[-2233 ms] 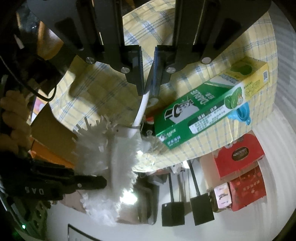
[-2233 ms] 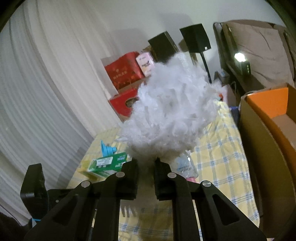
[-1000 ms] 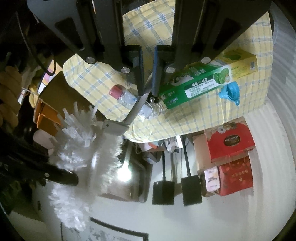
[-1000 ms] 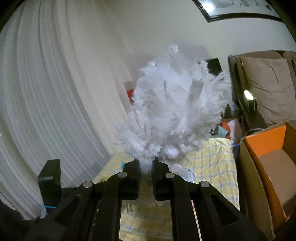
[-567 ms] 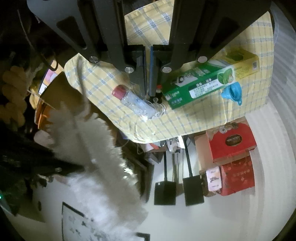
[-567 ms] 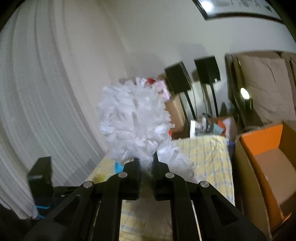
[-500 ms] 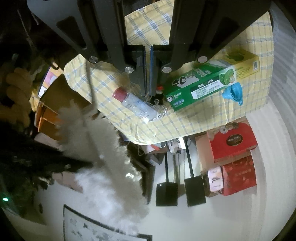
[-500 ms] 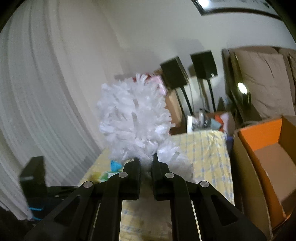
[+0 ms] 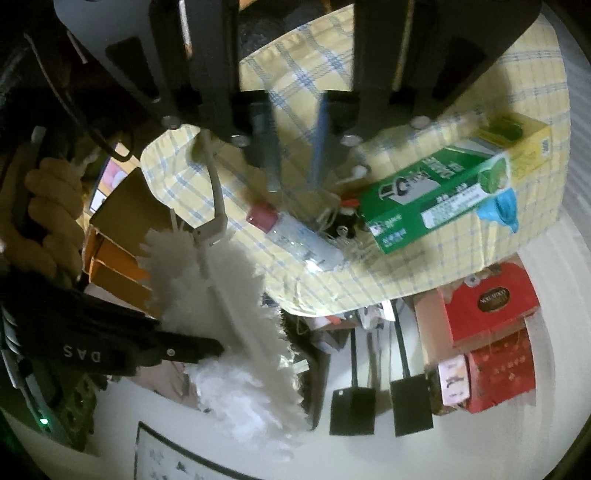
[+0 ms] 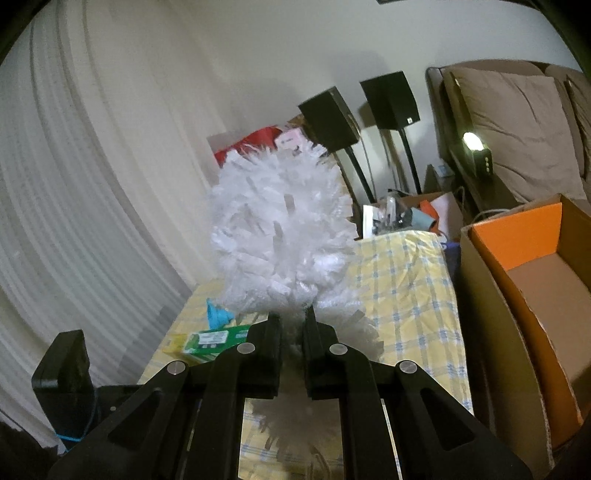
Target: Organize objects
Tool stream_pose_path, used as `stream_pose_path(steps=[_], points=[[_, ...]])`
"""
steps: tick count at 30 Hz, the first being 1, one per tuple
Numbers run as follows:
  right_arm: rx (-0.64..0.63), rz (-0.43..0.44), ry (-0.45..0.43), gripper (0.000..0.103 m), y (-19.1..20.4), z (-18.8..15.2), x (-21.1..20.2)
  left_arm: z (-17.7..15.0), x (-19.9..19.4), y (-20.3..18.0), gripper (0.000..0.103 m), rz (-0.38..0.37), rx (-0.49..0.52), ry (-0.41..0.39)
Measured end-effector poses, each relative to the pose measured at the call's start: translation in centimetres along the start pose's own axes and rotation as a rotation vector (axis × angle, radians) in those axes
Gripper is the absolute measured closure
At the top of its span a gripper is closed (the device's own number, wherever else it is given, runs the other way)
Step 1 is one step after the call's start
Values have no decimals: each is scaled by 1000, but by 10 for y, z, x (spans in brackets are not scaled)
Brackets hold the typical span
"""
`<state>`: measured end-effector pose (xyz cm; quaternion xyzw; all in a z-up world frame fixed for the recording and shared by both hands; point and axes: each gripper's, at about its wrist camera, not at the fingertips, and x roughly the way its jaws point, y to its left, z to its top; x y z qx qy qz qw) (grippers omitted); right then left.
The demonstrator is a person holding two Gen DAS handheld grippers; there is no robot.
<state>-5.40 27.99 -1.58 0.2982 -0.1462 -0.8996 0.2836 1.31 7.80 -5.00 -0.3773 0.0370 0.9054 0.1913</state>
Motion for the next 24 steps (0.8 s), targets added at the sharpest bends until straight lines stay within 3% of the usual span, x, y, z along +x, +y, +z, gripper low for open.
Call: stream_pose_path(steps=[7,19,24], points=[[17,-6,28,95,-8,-2,4,-1,12,0,67,-7,-16,44],[83,5,54,95,-29,-3,7,-12,38,-8,67,-73,-79,96],[120,12,66,95,-38,-3,9,-15,45,-23,67,-68,-35,94]])
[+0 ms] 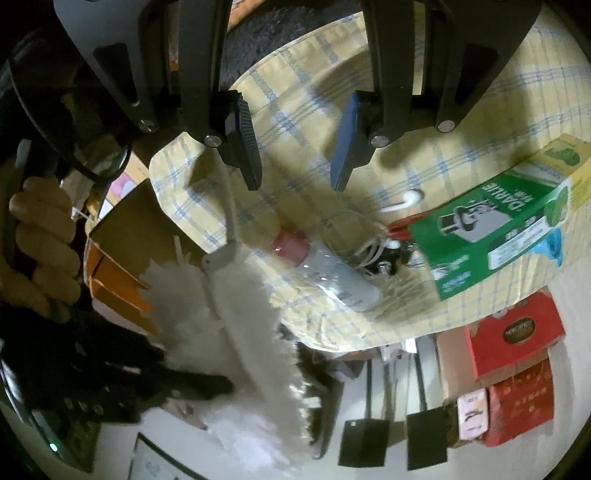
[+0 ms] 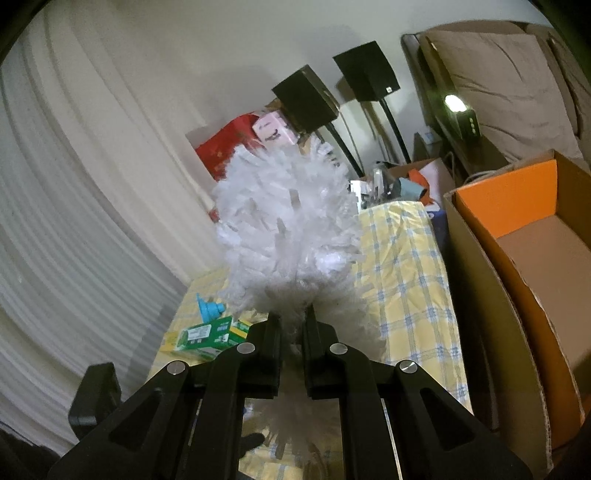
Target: Organize objects
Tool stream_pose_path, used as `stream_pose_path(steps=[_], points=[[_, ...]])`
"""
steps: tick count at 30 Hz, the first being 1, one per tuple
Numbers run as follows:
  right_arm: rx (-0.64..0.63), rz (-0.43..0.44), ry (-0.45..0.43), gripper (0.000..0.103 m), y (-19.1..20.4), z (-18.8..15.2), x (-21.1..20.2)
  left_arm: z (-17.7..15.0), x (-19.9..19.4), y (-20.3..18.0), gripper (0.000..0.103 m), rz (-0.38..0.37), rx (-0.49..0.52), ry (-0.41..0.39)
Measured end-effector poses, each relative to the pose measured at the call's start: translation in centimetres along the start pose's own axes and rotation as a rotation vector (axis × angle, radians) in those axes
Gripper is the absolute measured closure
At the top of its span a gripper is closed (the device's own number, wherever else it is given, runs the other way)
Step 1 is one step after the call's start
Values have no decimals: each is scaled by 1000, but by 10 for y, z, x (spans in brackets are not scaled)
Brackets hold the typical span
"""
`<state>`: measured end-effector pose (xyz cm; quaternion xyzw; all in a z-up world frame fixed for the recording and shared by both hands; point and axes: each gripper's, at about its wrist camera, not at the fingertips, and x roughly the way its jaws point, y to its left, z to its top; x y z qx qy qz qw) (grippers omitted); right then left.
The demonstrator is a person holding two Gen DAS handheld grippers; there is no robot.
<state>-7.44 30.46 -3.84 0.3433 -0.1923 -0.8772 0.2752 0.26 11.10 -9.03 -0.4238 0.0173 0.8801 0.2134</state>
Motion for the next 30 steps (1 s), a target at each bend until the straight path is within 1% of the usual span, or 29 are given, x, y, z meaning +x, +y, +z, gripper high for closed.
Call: stream_pose_path(steps=[2,3,4,6,9,11,12,14,15,17,18,20,21,22,23,24,25,27,28,30], points=[[8,-5,3,95,-3,0,1,-1,4,-6,66,-19,8,7],[13,-7,9,95,-5,-1,2,-1,6,-9,62,-30,13,12],[16,-9,13,95,-6,-1,3,-1,8,-12,56,-38,17,15],[21,-12,20,95,-8,-2,6,-4,8,-17,52,-62,17,14],[21,-10,24,95,-8,-2,7,-5,5,-19,48,-108,8,13],[20,-9,28,95,-7,-2,8,-6,5,-18,47,-137,-4,18],[20,-9,28,95,-7,-3,8,-6,7,-19,47,-158,-11,26],[20,-7,27,95,-7,-2,9,-5,13,-21,46,-176,-16,49],[21,-8,23,95,-7,-2,8,-5,17,-25,46,-166,-10,56],[23,-10,18,95,-7,-3,8,-6,24,-35,47,-98,26,69],[22,-11,17,95,-7,-3,8,-6,27,-39,47,-76,41,73],[22,-9,12,95,-7,-2,7,-8,30,-43,48,-78,54,69],[22,-9,9,95,-7,-2,6,-8,31,-45,56,-71,57,66],[22,-9,5,95,-7,-2,5,-8,32,-44,70,-62,57,66],[23,-7,1,95,-7,-1,3,-7,35,-43,75,-46,50,74],[24,-6,1,95,-7,-1,2,-7,37,-40,82,-51,40,85],[27,-6,-7,95,-6,-1,0,-6,38,-35,89,-96,7,98],[23,3,-26,95,-2,0,-5,-5,36,-27,95,-145,-35,112],[12,11,-41,95,2,1,-9,-3,34,-25,95,-143,-37,108],[-10,24,-68,95,11,3,-18,-3,20,-24,96,-93,-24,69]])
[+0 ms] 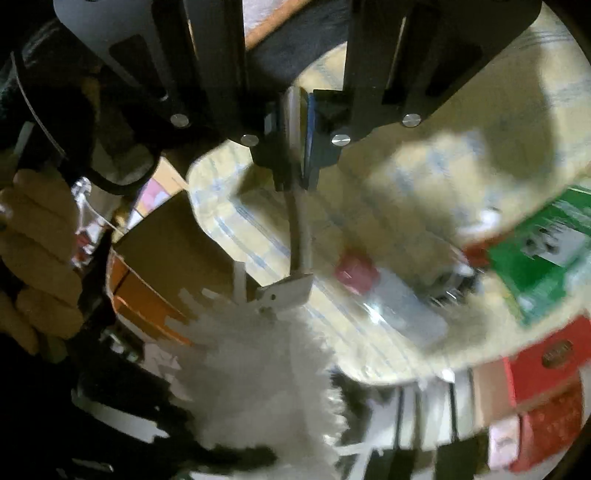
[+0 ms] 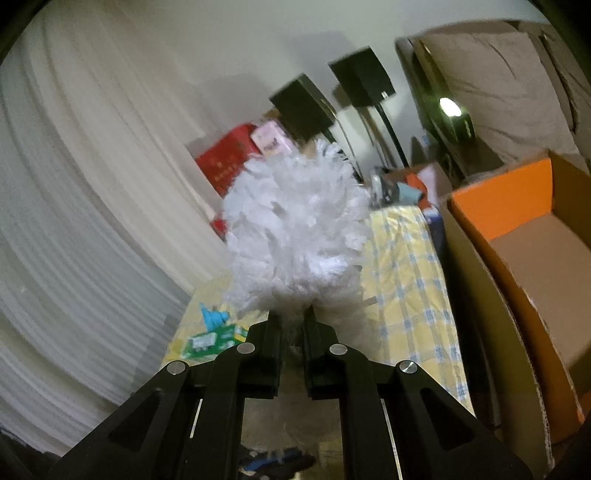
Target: Organize objects
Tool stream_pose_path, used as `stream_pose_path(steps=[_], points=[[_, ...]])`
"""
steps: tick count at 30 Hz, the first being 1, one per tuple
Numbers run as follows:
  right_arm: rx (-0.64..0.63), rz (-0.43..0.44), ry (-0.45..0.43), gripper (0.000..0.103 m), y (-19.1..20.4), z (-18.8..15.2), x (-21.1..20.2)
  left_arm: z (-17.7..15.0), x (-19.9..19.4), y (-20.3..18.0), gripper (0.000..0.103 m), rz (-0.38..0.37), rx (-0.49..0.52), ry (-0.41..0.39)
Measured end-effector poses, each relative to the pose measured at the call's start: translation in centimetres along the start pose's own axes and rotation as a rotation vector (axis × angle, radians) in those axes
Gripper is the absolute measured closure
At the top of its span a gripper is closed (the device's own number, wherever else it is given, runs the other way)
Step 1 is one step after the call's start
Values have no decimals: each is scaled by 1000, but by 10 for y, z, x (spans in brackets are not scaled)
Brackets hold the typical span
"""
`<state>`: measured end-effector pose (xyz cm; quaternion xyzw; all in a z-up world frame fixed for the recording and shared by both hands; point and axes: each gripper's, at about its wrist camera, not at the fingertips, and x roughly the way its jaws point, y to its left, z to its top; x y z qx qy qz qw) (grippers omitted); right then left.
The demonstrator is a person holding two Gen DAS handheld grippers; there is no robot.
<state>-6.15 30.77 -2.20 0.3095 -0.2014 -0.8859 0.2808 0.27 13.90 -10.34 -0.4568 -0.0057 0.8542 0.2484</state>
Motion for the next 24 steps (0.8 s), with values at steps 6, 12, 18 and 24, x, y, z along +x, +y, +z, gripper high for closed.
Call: stream_pose_path(steps=[6,12,18,24], points=[[-57,45,-38,95,21,5,-19,9,-40,12,96,139,18,-109],[-100,18,15,95,31,-3,-8,11,-45,24,96,279,65,-91],[-75,7,110,95,20,-14,21,3,-47,31,95,448,96,-85],[-3,-42,234,95,-9,-35,64,-12,-25,42,94,450,67,-7]])
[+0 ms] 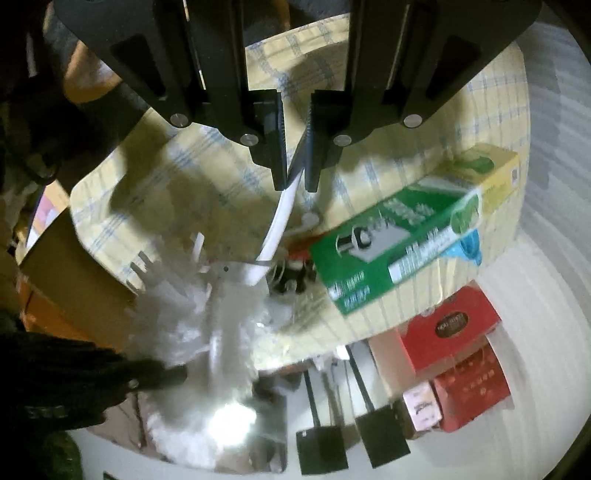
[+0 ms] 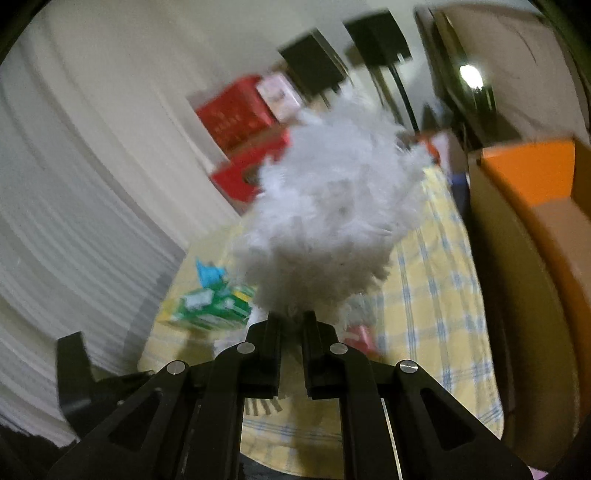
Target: Organize objects
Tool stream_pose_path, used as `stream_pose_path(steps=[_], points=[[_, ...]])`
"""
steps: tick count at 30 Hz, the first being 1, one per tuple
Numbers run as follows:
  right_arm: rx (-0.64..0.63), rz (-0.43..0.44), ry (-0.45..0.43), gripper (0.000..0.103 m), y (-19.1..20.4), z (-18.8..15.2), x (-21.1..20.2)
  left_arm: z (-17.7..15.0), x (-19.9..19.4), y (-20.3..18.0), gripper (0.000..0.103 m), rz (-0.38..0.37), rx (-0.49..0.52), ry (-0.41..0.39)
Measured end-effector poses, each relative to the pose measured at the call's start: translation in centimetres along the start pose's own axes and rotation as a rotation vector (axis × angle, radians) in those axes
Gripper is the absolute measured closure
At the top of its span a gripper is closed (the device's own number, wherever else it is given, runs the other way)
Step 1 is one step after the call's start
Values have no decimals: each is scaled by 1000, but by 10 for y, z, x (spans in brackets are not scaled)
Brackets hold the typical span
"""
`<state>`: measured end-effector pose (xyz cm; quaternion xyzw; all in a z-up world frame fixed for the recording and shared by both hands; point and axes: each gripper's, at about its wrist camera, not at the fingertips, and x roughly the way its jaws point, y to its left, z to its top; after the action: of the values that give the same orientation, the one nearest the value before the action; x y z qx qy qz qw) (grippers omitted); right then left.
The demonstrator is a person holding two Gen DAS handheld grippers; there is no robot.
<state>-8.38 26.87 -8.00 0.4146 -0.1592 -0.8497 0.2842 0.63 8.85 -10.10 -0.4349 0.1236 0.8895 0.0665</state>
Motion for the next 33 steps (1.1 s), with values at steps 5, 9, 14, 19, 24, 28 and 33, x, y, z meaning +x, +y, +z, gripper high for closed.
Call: stream_pose_path(steps=[5,9,14,19,24,28,33], points=[[41,-63,77,90,-26,-7,31,-11,8,-15,95,19,80,18],[72,-84,50,62,-37,-7,31,-14,6,-27,96,1,124,-5],[123,-67,32,24,-53,-5,42,-16,6,-26,96,-12,117,-9],[192,108,6,23,-53,9,46,-12,9,-20,96,-44,90,2],[51,22,-10,47,-33,7,60,-13,10,-16,96,-57,76,5],[34,33,-2,67,-27,8,52,-12,12,-10,95,-76,37,12],[28,40,-6,72,-25,11,48,-11,15,-3,90,-73,9,22]])
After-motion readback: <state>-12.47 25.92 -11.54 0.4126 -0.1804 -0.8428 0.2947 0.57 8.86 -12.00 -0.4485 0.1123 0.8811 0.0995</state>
